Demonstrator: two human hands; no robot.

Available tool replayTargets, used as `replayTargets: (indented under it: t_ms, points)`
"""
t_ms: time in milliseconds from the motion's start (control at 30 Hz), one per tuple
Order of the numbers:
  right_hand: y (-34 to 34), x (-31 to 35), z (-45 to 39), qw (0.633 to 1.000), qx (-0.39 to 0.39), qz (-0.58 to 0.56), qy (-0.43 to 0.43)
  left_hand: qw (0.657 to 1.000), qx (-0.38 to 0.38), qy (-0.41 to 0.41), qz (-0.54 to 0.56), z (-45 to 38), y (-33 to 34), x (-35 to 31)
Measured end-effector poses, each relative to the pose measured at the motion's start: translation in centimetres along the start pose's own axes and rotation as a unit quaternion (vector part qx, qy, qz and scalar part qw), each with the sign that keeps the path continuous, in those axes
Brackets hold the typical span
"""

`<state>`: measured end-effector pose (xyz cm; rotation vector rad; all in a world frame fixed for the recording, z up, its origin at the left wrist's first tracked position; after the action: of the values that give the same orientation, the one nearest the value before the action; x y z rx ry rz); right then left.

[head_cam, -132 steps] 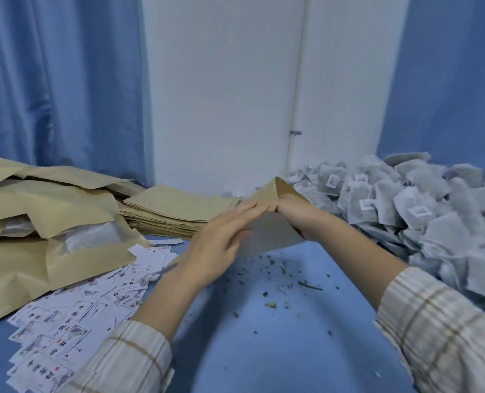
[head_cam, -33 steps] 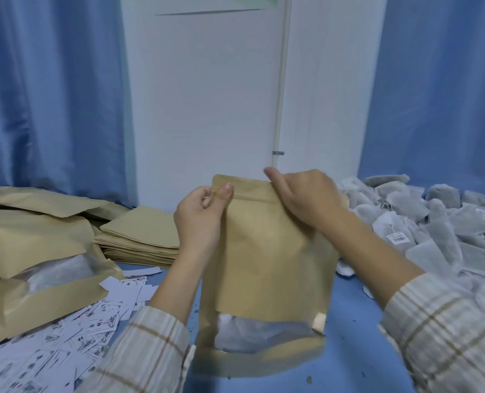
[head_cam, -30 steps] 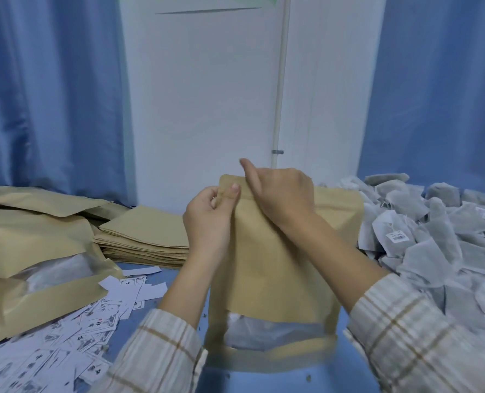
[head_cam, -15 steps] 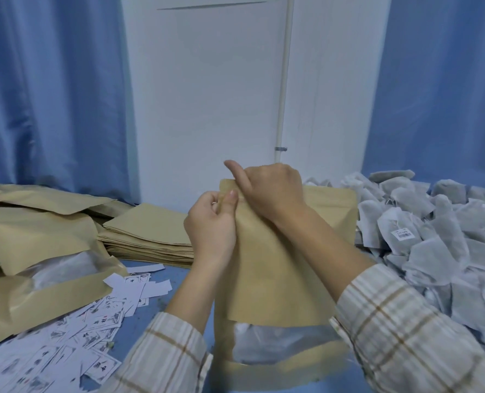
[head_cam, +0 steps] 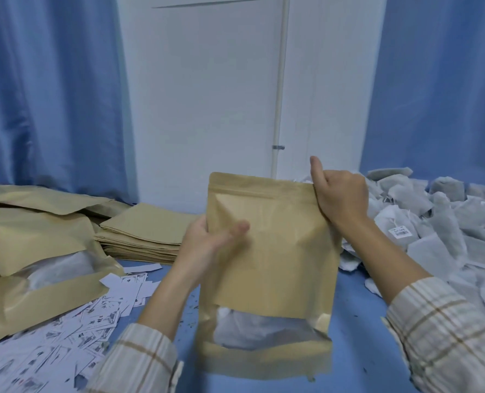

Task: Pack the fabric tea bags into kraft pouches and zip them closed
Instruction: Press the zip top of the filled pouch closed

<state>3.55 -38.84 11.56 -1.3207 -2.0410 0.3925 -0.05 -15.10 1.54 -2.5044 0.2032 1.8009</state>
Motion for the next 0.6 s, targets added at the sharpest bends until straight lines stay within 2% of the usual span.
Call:
replayTargets:
  t_ms: [33,67,133,167,233,300,367,433,500,600]
  points:
    - [0.0,-0.6,0.1,0.999,-0.013,-0.032,0.016,0.999,0.032,-0.038,-0.005,0.4,0.3,1.3]
    - [0.2,-1.3,0.1,0.996,-0.015,-0.078,0.035,0.998,0.025,-0.063,-0.008,0.7,-0.1,2.2]
    - [1.8,-3.2,0.5,0.972,0.026,-0.217,0.081,0.996,-0.053,-0.074,0.024,0.9,-1.9,3.0]
    - [3.1,-4.0,1.2,0.946,0.073,-0.297,0.105,0.993,-0.086,-0.068,0.054,0.9,-2.6,3.1]
    - [6.4,-4.6,3.5,0.872,0.218,-0.419,0.127,0.984,-0.119,-0.047,0.123,0.8,-3.5,2.9]
    - [9.4,-4.8,6.7,0.796,0.359,-0.468,0.134,0.976,-0.136,-0.03,0.168,0.9,-4.4,2.8]
    - [11.0,-4.3,9.0,0.734,0.426,-0.514,0.123,0.972,-0.151,-0.029,0.178,1.2,-5.3,2.8]
    - [11.5,-3.3,9.9,0.688,0.443,-0.564,0.11,0.971,-0.162,-0.038,0.169,1.6,-5.9,2.9]
    - [11.8,-2.3,10.2,0.692,0.43,-0.571,0.103,0.972,-0.169,-0.048,0.156,1.7,-6.5,3.0]
    - [12.7,-1.2,10.5,0.736,0.396,-0.536,0.113,0.972,-0.171,-0.065,0.146,1.7,-7.4,3.1]
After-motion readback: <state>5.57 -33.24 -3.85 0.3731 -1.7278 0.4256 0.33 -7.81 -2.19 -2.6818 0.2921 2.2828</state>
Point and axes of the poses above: each hand's wrist, its own z-axis away from the middle knuckle, its own y-axis out of the palm, x = y × z, the point moved 8 cm from there along -z, towards the middle knuckle, and after that the axes turned 10 degrees about x, right-handed, at the moved point
